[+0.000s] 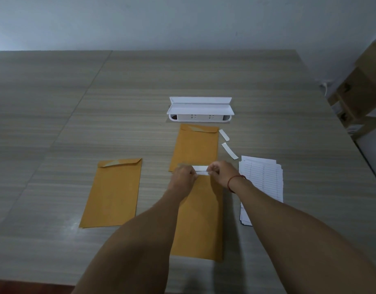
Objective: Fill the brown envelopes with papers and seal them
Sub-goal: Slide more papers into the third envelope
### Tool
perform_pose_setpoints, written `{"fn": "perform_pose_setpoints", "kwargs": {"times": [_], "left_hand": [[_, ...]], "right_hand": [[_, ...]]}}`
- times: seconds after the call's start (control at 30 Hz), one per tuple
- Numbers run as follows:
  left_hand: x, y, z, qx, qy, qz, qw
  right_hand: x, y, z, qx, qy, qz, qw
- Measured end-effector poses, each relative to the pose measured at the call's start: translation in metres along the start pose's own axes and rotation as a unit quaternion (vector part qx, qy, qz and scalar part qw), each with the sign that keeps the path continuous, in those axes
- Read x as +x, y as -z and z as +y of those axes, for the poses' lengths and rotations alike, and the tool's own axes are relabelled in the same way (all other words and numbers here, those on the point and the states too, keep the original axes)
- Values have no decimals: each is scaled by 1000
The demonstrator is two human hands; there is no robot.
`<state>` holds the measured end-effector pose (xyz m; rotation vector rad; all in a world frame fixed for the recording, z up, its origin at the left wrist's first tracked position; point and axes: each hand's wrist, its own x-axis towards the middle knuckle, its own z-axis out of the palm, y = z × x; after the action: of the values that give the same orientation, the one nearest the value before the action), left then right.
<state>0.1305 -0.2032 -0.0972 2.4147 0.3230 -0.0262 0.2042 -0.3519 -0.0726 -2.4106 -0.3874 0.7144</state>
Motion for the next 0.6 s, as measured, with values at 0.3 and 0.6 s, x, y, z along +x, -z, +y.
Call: {"fn": "perform_pose_setpoints", "kwargs": {"times": [0.3,0.6], "left_hand": [[-8,3,0,26,2,4,1000],[-9,3,5,82,1,1,997]], "right_hand": [[-1,-2,2,-81,5,-40,996],[-3,-1,1,-113,-11,-79,990]]}}
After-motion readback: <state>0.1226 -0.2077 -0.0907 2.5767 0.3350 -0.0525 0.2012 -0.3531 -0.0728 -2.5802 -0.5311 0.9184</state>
